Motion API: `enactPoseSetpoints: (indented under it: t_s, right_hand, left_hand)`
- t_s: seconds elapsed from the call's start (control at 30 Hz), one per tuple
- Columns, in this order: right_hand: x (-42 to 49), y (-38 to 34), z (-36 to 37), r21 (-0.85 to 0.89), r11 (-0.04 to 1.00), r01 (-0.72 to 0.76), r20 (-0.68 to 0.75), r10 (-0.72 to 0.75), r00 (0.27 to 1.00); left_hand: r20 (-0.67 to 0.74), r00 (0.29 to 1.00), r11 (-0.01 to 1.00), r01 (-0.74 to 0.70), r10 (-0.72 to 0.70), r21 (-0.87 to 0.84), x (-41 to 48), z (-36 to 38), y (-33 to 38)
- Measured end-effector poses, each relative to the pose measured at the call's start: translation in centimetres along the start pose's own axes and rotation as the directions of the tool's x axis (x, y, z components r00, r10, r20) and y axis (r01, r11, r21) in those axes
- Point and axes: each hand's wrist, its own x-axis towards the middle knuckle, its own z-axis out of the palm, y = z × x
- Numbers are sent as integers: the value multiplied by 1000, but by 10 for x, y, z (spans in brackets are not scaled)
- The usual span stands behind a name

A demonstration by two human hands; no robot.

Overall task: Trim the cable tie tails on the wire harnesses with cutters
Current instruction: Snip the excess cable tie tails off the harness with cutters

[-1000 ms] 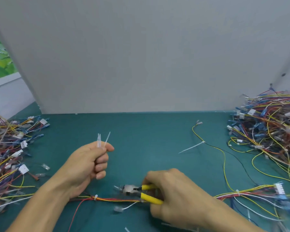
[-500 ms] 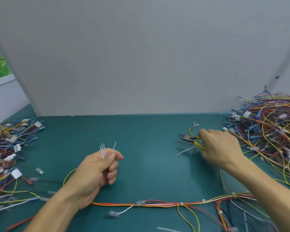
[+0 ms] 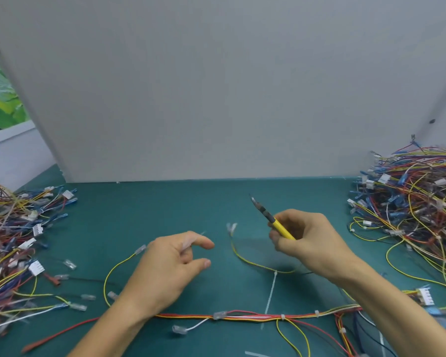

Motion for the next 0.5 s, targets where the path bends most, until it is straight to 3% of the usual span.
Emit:
enactPoseSetpoints:
  t_s: [0.1, 0.2, 0.3, 0.5]
  right_hand:
    - [-2, -3, 2, 16, 1000, 11, 25, -11, 1000]
    - [1, -4, -13, -349, 931, 105, 102, -73, 992]
    - [-1, -5, -23, -591, 787, 176, 289, 3, 957]
    - [-3, 13, -22, -603, 771, 206, 317, -5, 948]
  left_hand:
    - [60, 996, 987, -73, 65, 143, 6, 8, 7]
    - [108, 989, 973, -121, 102, 195, 13, 16, 13]
    - [159, 978, 960, -170, 137, 221, 18, 27, 18]
    - [181, 978, 966, -144, 105, 216, 13, 43, 19]
